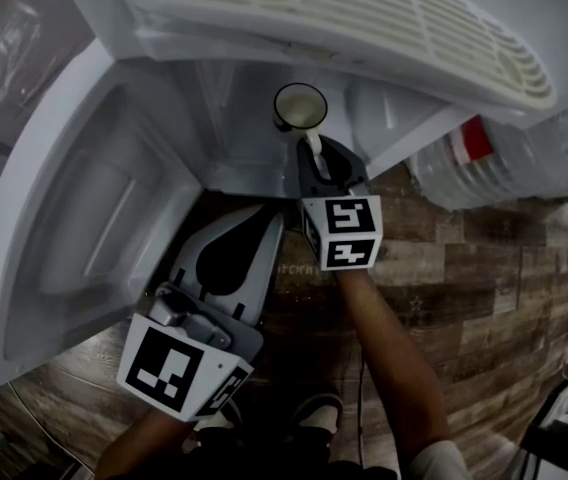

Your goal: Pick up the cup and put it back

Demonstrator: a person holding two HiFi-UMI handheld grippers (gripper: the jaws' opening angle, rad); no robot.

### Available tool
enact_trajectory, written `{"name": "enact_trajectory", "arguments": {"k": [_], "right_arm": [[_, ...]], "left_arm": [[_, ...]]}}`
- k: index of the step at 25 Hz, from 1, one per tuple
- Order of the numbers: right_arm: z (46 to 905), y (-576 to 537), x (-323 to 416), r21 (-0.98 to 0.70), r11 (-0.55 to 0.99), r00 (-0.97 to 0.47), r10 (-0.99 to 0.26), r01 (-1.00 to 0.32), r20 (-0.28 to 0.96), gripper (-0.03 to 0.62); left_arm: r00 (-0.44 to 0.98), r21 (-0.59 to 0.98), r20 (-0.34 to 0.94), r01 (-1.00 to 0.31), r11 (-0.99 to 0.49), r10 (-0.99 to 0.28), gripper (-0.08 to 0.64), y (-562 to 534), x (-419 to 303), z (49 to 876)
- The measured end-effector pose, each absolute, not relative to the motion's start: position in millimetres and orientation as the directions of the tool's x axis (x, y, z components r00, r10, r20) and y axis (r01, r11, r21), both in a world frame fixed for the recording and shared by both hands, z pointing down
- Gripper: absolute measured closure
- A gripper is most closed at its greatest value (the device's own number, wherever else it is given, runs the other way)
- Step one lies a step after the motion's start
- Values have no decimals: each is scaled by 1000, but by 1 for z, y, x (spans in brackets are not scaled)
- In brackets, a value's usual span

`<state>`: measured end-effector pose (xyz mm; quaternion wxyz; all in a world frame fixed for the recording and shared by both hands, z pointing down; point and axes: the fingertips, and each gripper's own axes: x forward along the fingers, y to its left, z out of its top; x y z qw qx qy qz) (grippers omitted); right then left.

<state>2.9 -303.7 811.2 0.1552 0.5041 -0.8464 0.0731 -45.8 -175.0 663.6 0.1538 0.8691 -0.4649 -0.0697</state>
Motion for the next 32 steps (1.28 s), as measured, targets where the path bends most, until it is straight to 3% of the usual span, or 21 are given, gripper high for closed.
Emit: {"name": "enact_trajectory", "arguments": {"k": [32], "right_arm": [[803,-285,4,20,473,-442,-836,-881,325,520]], "left_arm": [[538,349,53,-799,-489,-841,552,-176,-56,668]]}}
